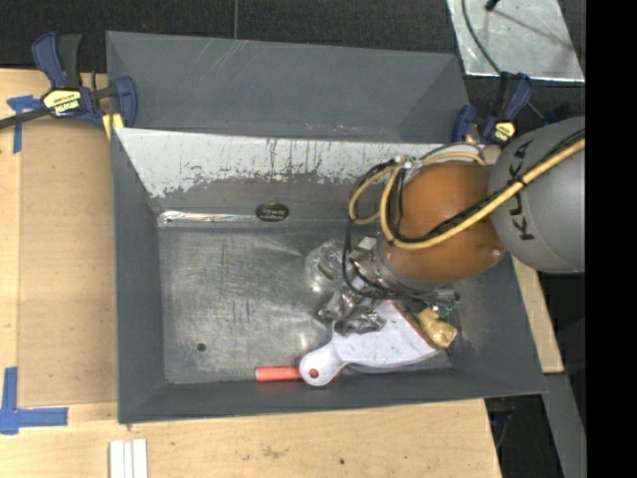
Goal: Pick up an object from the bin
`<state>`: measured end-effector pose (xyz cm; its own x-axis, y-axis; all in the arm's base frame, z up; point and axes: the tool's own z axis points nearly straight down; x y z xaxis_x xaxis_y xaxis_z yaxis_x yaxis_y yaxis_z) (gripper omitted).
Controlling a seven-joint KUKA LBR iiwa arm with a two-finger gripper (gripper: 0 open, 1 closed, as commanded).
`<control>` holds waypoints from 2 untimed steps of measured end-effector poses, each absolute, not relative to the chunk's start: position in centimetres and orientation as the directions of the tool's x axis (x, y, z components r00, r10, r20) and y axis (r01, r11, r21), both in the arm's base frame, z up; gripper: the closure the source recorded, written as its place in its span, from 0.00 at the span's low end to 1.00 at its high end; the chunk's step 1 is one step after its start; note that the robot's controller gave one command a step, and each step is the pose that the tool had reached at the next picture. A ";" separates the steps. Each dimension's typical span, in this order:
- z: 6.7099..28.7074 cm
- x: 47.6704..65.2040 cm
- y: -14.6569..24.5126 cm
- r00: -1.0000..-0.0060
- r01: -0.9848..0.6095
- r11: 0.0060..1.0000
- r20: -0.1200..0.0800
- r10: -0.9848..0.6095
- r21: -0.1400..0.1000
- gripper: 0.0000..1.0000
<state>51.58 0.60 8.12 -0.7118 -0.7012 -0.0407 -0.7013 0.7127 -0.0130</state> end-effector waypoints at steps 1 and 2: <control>8.1 51.6 0.5 -0.713 -0.701 0.714 -0.040 -0.700 -0.013 1.00; 12.1 51.0 0.3 -0.688 -0.726 0.688 -0.003 -0.726 0.000 1.00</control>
Offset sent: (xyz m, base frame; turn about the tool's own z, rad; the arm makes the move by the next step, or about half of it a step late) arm -0.0003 0.0035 0.1134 -0.0847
